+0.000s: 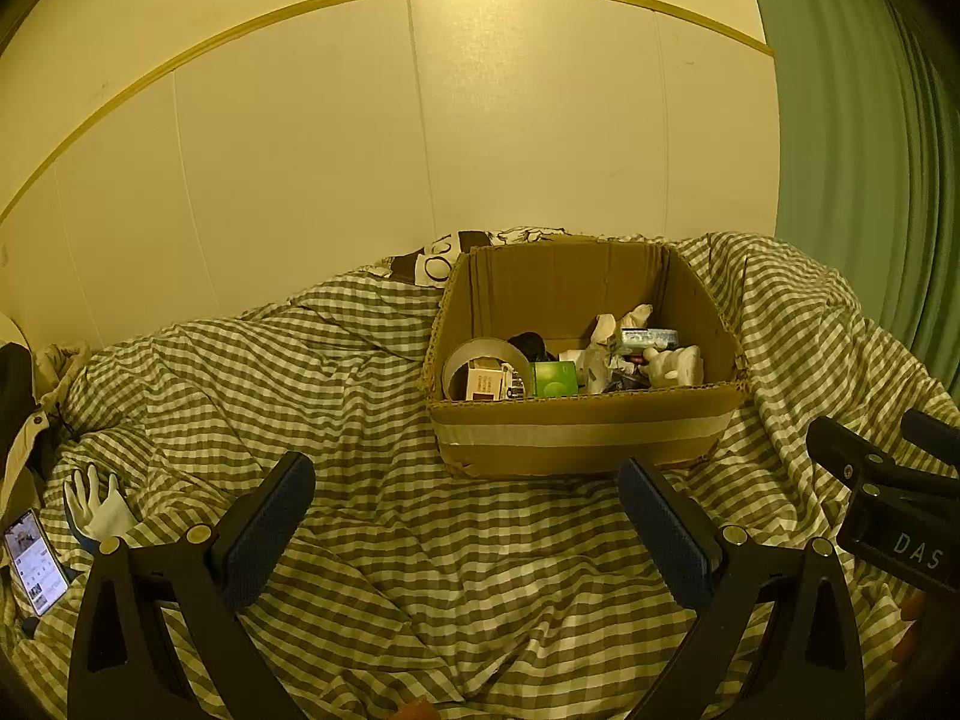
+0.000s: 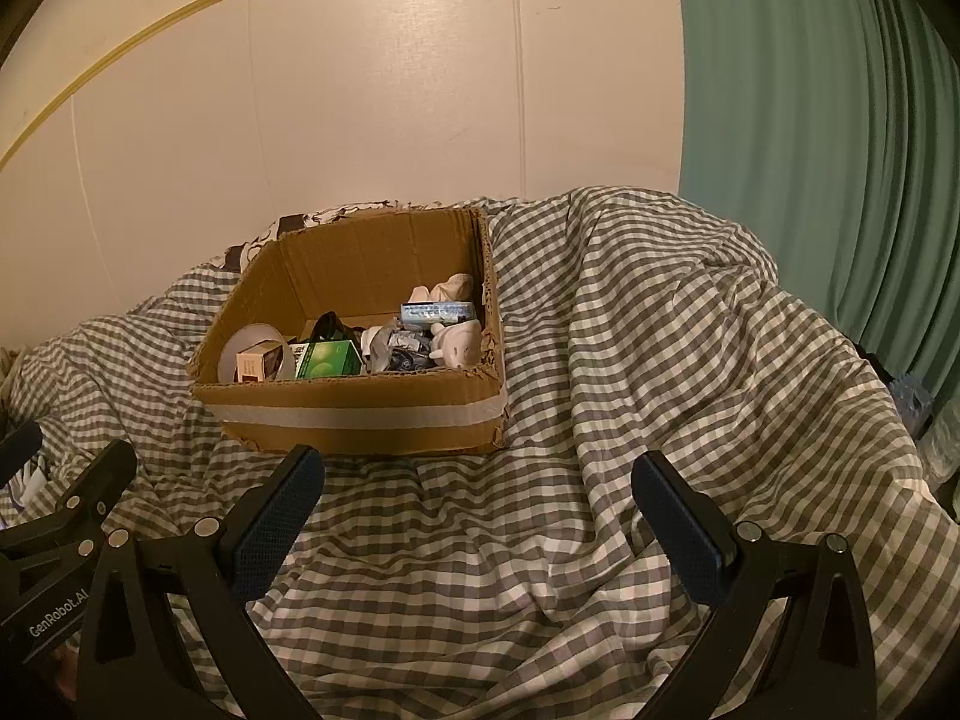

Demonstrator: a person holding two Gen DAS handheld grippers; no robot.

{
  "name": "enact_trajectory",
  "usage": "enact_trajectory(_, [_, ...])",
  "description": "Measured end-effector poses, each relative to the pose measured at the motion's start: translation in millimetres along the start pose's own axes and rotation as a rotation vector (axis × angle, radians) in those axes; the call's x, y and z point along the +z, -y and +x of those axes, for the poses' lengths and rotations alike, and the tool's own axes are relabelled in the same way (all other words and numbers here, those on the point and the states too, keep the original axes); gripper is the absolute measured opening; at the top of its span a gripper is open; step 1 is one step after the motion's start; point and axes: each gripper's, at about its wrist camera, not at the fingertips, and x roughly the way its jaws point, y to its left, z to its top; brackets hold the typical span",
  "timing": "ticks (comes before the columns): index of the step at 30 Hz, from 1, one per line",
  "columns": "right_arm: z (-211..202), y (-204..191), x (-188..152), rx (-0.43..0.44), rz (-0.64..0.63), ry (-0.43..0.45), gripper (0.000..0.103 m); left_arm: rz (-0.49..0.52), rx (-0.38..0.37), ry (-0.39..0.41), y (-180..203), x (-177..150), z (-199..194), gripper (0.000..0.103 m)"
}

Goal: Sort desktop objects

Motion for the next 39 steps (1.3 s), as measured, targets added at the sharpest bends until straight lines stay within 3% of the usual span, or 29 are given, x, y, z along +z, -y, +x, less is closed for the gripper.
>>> enact_trajectory(39, [2.8,2.2,-2.7,-0.005,0.006,-0.009,0.103,-0.001,-0.043,-0.005,-7.9,-1.0,3.9,0.103])
